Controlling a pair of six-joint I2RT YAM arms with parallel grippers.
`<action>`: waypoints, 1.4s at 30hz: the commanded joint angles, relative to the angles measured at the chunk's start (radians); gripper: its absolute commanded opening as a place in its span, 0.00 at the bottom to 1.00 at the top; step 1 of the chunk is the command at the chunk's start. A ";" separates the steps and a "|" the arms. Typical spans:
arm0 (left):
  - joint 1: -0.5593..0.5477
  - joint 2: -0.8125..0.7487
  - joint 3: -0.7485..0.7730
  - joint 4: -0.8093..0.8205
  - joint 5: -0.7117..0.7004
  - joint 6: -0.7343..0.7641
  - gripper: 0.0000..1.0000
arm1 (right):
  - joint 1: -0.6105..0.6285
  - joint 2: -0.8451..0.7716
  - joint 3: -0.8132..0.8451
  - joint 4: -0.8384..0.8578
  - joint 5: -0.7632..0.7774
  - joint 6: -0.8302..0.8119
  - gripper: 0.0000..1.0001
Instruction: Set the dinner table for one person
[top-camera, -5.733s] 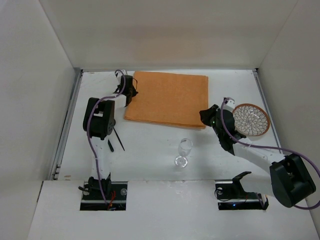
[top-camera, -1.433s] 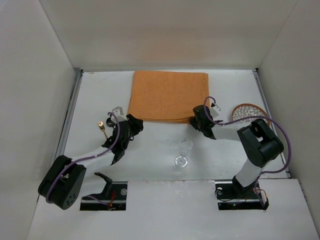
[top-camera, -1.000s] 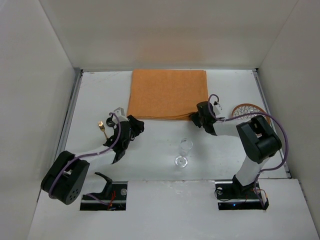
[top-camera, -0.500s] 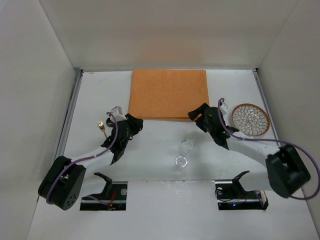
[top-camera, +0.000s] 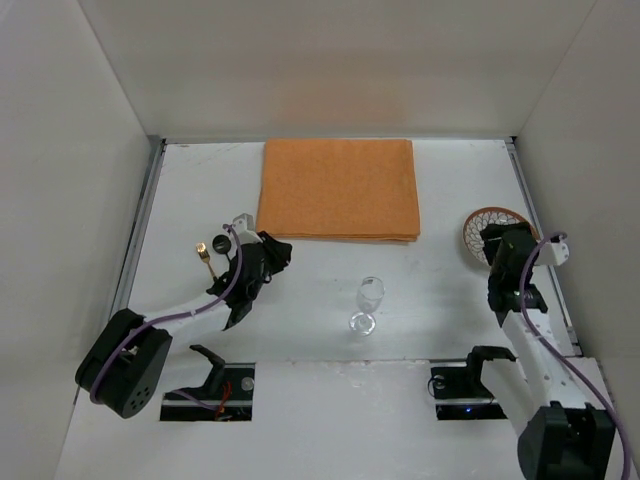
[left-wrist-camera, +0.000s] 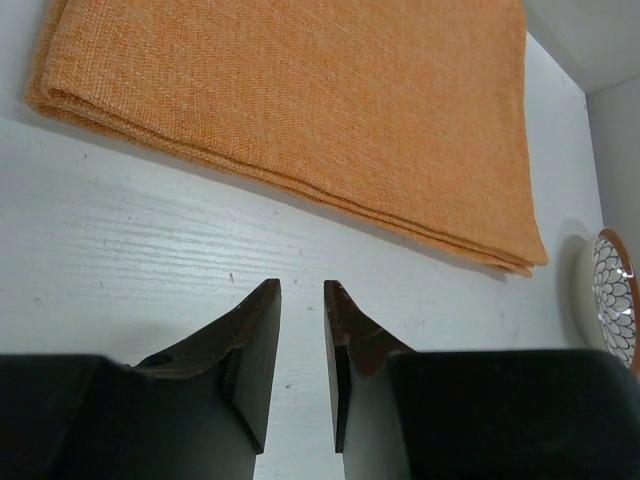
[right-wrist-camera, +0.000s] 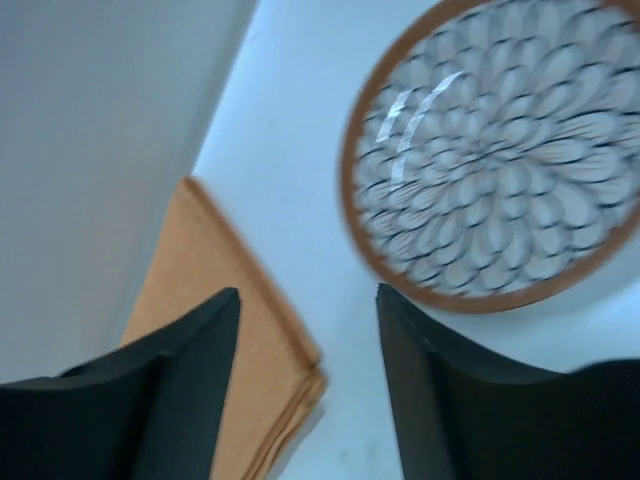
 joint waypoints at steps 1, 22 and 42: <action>0.000 -0.007 0.026 0.030 -0.016 0.017 0.23 | -0.136 0.065 -0.041 0.000 -0.009 0.030 0.68; 0.019 0.010 0.015 0.036 -0.014 -0.006 0.33 | -0.415 0.522 -0.043 0.347 -0.247 -0.010 0.60; 0.036 -0.004 0.000 0.043 -0.022 -0.011 0.35 | -0.392 0.260 -0.031 0.396 -0.422 -0.048 0.04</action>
